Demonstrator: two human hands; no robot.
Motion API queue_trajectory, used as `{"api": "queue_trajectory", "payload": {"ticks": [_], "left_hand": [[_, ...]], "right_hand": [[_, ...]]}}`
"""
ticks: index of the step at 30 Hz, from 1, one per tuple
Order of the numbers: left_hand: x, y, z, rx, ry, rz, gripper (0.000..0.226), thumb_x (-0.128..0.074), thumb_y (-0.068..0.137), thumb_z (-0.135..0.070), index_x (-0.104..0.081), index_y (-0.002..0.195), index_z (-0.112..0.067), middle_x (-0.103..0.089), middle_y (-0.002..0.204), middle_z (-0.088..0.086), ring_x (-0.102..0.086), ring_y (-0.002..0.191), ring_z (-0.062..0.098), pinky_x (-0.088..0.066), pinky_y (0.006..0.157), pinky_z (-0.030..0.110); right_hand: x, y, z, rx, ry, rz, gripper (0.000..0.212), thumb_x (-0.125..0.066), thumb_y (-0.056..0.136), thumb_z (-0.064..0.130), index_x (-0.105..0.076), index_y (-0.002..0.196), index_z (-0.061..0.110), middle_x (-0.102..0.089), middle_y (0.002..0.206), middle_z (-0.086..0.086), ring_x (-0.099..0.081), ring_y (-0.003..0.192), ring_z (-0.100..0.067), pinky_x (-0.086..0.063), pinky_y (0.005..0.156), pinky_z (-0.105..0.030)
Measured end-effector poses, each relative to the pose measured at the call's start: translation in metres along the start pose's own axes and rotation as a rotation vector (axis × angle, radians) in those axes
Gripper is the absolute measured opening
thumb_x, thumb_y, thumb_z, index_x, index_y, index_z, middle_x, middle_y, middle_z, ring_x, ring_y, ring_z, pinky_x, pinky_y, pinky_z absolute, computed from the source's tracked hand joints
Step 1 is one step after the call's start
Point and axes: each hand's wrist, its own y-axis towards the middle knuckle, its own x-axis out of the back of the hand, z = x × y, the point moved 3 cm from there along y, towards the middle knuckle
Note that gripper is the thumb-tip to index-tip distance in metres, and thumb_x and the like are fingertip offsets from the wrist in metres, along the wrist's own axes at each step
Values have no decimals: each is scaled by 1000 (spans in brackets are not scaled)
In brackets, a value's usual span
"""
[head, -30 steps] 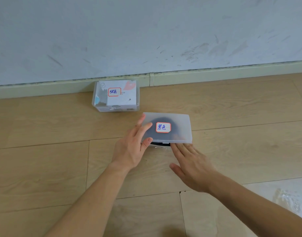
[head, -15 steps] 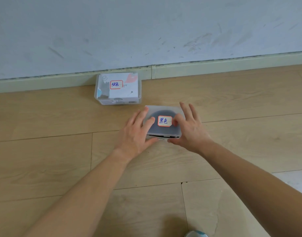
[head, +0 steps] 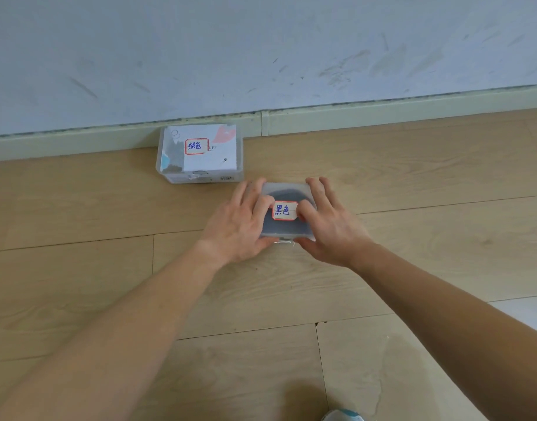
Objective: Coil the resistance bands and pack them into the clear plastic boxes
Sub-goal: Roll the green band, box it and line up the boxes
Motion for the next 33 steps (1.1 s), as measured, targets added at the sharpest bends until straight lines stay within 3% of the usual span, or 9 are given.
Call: {"api": "queue_trajectory", "payload": {"ticks": [4,7,11,15,18,23,27,30,33], "left_hand": [[-10,-2,-1,-35,157,-32,71,-53,92,-60,-37,135,-7,-37,151,35,-43,131,56,-44,104,59],[-13,-3,-2,-35,237,6,77,-48,92,-64,-32,145,-9,-33,155,35,-38,137,57,-38,109,61],[-12,-3,-4,-7,259,34,88,-48,89,-67,-25,154,-12,-20,161,32,-22,147,54,-29,116,61],[-8,-1,-6,9,244,43,95,-37,91,-74,-15,160,-14,-7,165,31,-10,153,45,-22,122,54],[-6,2,-5,26,197,82,98,-29,89,-79,-8,161,-16,1,166,27,-5,154,43,-19,123,50],[-1,5,-5,32,144,38,99,-48,83,-77,-24,158,-16,-13,165,24,-16,152,43,-23,123,50],[-1,4,-7,19,194,23,96,-48,85,-75,-27,157,-14,-21,162,26,-23,149,45,-27,120,52],[-1,3,-8,7,212,27,92,-49,87,-73,-30,154,-13,-27,158,26,-30,143,45,-33,117,52],[-1,2,-6,12,169,12,89,-54,84,-72,-36,151,-16,-33,155,24,-35,139,45,-44,109,51]], "right_hand": [[-9,-8,3,9,-106,-24,46,-73,84,37,-43,107,9,-31,154,-34,-28,144,-55,-55,89,-54],[-16,-10,0,30,-107,-51,45,-71,89,36,-40,109,9,-24,157,-36,-23,146,-55,-48,102,-57],[-19,-11,-3,8,-92,-77,50,-74,86,39,-41,109,9,-23,159,-34,-22,147,-54,-48,100,-57],[-23,-13,3,-67,-121,-82,55,-70,85,48,-41,112,10,-14,163,-30,-13,150,-52,-34,111,-67],[-22,-12,0,-84,-86,-91,60,-69,82,52,-40,114,11,-16,164,-25,-12,151,-48,-33,112,-66],[-22,-10,-10,-63,-8,-112,66,-76,76,53,-48,115,8,-31,157,-25,-22,149,-47,-34,116,-56],[-21,-14,-9,-75,-9,-127,65,-73,78,55,-44,115,10,-37,152,-24,-27,146,-46,-38,113,-55],[-20,-13,-8,-77,49,-123,72,-60,84,64,-40,130,12,-24,159,-26,-16,149,-49,-35,114,-59],[-18,-12,-10,-130,125,-71,91,-56,84,68,-21,155,25,-3,166,-24,-3,152,-49,-37,110,-60]]}}
